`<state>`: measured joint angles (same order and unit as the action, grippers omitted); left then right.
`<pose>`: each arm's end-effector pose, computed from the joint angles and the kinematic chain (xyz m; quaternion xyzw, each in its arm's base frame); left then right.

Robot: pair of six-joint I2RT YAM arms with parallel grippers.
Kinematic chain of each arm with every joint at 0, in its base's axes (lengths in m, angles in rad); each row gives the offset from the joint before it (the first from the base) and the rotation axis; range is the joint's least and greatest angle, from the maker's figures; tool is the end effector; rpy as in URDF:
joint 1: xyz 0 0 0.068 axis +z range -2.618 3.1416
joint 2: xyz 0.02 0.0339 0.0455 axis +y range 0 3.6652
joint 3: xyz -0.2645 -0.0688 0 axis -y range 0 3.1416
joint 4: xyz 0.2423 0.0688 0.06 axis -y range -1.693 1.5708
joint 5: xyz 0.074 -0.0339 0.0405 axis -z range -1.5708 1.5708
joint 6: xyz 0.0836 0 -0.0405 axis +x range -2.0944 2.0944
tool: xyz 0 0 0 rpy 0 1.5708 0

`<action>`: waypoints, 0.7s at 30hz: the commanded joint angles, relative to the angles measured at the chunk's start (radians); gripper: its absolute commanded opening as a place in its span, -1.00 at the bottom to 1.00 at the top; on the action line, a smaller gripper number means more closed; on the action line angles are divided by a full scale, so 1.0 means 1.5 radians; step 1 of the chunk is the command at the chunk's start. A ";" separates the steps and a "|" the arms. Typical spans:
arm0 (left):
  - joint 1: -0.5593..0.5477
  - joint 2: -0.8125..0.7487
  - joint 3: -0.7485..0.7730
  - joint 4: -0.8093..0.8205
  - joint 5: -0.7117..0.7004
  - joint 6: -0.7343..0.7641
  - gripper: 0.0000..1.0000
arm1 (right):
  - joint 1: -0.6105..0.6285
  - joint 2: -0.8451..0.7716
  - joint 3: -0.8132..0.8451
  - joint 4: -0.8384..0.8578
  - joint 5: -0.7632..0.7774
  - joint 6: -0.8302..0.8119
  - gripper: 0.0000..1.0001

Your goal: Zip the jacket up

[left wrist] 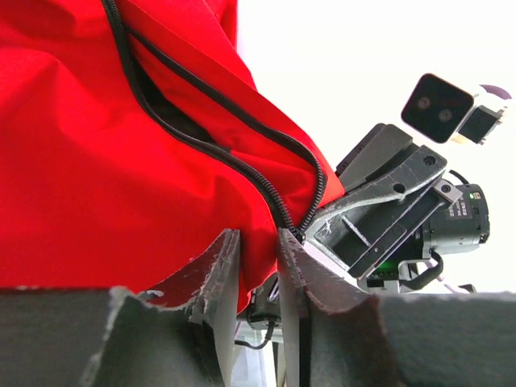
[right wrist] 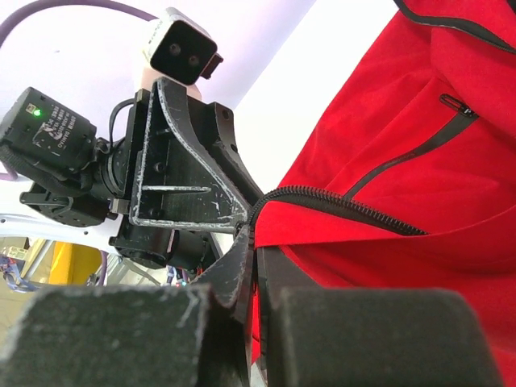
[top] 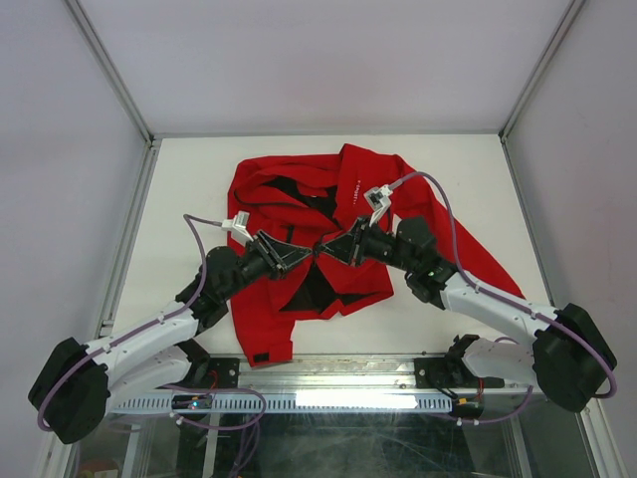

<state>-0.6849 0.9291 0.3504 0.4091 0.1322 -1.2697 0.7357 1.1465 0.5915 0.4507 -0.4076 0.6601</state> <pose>0.1882 -0.1679 0.2166 -0.1791 0.7427 -0.5615 0.3179 0.1991 0.2250 0.2622 -0.1629 0.7220 0.5364 0.4056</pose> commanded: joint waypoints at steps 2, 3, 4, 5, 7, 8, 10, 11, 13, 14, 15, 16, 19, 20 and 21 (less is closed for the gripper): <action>0.005 -0.025 -0.018 0.116 0.032 -0.019 -0.58 | 0.003 0.001 0.003 0.069 -0.001 0.005 -1.00; 0.005 -0.027 -0.019 0.118 0.034 -0.018 -0.60 | 0.003 0.001 0.003 0.069 0.000 0.006 -1.00; 0.005 -0.029 -0.019 0.119 0.035 -0.016 -0.63 | 0.003 0.001 0.002 0.070 0.001 0.006 -1.00; 0.005 -0.030 -0.019 0.119 0.036 -0.015 -0.66 | 0.003 0.002 0.003 0.069 0.002 0.006 -1.00; 0.005 -0.032 -0.022 0.122 0.037 -0.014 -0.71 | 0.003 0.004 0.003 0.069 0.002 0.005 -1.00; 0.005 -0.034 -0.027 0.129 0.036 -0.015 -0.73 | 0.003 0.005 0.003 0.070 0.001 0.005 -1.00; 0.005 -0.040 -0.039 0.148 0.033 -0.018 -0.81 | 0.004 0.007 0.002 0.070 0.000 0.005 -1.00; 0.005 -0.042 -0.041 0.154 0.032 -0.017 -0.86 | 0.004 0.007 0.001 0.070 0.000 0.005 -1.00; 0.005 -0.046 -0.038 0.149 0.034 -0.003 -1.00 | 0.004 0.007 0.001 0.071 0.001 0.006 -1.00; 0.005 -0.047 -0.032 0.135 0.036 0.007 -1.00 | 0.004 0.007 0.001 0.070 0.002 0.006 -1.00; 0.005 -0.047 -0.026 0.118 0.038 0.017 -1.00 | 0.003 0.006 0.002 0.072 0.003 0.007 -1.00; 0.005 -0.049 -0.020 0.099 0.039 0.028 -1.00 | 0.003 0.005 0.005 0.071 0.003 0.006 -1.00; 0.003 -0.058 0.006 0.013 0.038 0.082 -1.00 | 0.001 0.001 0.028 0.039 0.018 -0.005 -1.00; 0.002 -0.057 0.018 -0.025 0.035 0.104 -1.00 | -0.001 0.001 0.037 0.027 0.022 -0.008 -1.00; -0.001 -0.055 0.032 -0.058 0.032 0.128 -1.00 | -0.003 0.003 0.044 0.021 0.023 -0.010 -1.00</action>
<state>-0.6853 0.8684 0.3084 0.4606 0.1493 -1.2152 0.7387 1.1591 0.5892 0.4633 -0.4076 0.6636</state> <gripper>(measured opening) 0.011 0.005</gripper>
